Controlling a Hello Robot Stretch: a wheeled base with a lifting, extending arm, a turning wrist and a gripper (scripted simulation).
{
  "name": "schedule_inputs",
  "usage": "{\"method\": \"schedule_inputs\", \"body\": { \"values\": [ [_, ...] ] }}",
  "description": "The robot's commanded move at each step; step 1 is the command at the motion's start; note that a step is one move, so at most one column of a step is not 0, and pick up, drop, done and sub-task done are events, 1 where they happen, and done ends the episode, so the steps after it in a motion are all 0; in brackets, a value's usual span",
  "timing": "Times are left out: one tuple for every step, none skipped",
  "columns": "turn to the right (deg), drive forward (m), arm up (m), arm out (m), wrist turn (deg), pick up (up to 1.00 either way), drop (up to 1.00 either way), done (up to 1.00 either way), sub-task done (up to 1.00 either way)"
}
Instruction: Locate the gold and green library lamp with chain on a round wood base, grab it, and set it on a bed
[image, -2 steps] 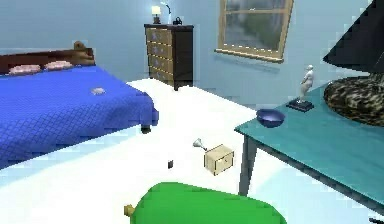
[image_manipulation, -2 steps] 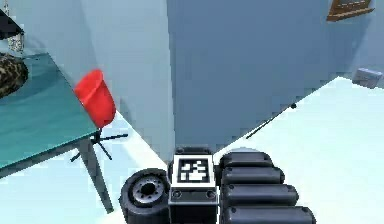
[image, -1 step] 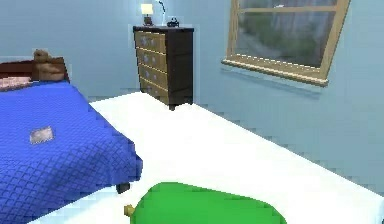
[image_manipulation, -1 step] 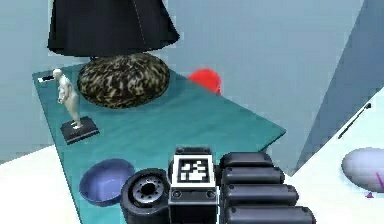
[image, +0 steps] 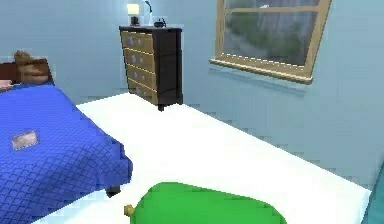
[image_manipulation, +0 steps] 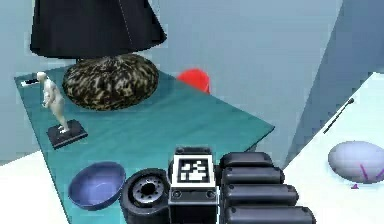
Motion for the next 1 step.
{"method": "schedule_inputs", "body": {
  "values": [
    [0.0,0.75,0.00,0.00,0.0,0.00,0.00,0.00,0.00]
  ]
}}
